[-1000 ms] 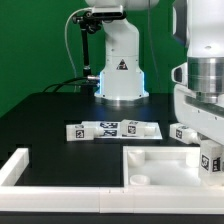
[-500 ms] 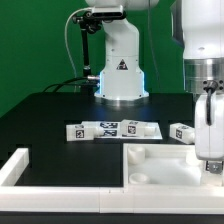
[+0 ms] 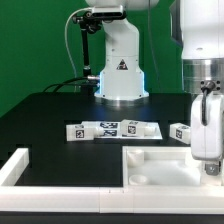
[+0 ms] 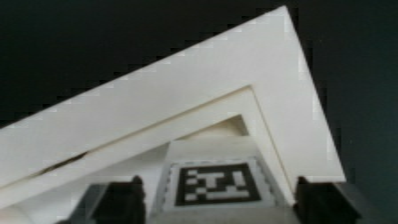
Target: Assemble one leg
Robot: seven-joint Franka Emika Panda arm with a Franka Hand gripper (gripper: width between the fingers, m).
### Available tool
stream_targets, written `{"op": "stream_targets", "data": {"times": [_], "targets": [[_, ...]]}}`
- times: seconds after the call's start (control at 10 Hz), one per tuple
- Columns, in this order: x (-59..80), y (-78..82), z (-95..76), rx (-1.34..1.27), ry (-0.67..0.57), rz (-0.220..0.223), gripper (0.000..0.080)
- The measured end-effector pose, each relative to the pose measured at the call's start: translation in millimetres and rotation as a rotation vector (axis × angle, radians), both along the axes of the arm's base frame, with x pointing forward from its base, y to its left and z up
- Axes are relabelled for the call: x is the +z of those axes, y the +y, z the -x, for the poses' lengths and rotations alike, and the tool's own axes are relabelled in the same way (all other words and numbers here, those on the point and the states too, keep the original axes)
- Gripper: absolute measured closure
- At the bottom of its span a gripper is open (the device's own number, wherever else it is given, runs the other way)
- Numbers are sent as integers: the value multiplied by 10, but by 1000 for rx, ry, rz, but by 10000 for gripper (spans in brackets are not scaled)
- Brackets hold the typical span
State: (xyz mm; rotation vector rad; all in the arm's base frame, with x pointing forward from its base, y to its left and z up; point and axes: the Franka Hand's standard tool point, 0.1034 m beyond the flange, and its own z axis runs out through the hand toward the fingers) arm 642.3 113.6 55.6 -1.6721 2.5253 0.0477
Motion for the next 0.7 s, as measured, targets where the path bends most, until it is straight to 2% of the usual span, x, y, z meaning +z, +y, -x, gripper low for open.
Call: {"op": "stream_targets", "data": {"times": [0.1,0.2,0.3,0.4,0.5,0.7], "targets": [[5,4,-2,4,-1,0,306],[117,60,-8,35,-15,-5,178],[377,132,-12,70,-38,-22,155],[552,139,-34,68,-58,-36,155],[641,114,-77,46,-73,-53,151],[599,122,-59,48,-69,-50,150]]}}
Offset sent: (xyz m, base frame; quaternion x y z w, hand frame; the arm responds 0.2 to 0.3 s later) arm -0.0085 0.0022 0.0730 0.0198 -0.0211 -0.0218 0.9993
